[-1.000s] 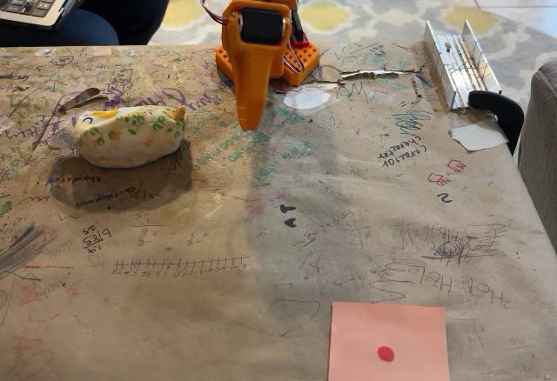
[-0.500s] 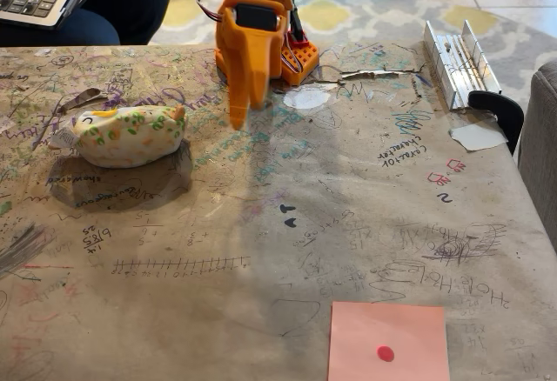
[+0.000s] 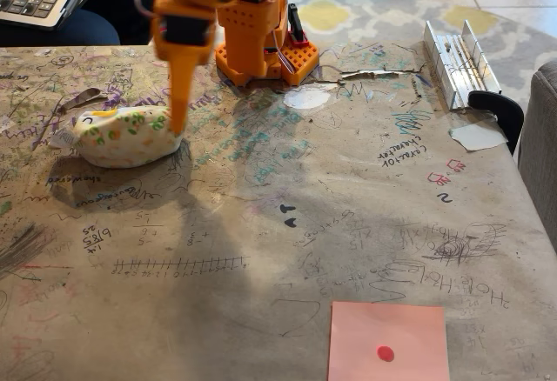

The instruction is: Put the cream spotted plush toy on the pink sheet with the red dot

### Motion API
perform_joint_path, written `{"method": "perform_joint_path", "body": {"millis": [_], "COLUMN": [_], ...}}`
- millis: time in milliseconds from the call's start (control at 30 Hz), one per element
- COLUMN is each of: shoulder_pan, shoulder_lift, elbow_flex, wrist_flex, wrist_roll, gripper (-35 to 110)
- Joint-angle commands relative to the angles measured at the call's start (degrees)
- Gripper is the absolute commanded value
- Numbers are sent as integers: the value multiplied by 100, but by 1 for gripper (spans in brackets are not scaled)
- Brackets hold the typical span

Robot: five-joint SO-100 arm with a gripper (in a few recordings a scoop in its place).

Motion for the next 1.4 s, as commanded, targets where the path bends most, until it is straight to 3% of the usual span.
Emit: {"method": "perform_joint_path", "body": {"millis": [0, 333, 467, 633, 1200, 1267, 1367], "shoulder_pan": [853, 1942, 2496, 2566, 1802, 1837, 1872], "shoulder_lift": [-562, -105, -211, -1037, -3032, -3199, -3349], "elbow_flex": [-571, -193, 378, 202, -1318, -1406, -1556], "wrist_flex": [158, -62, -1178, -1635, -1318, -1230, -1107], "wrist_roll": [-756, -2232, -2944, -3103, -3138, -3278, -3322], "gripper": [45, 47, 48, 47, 44, 38, 9]}}
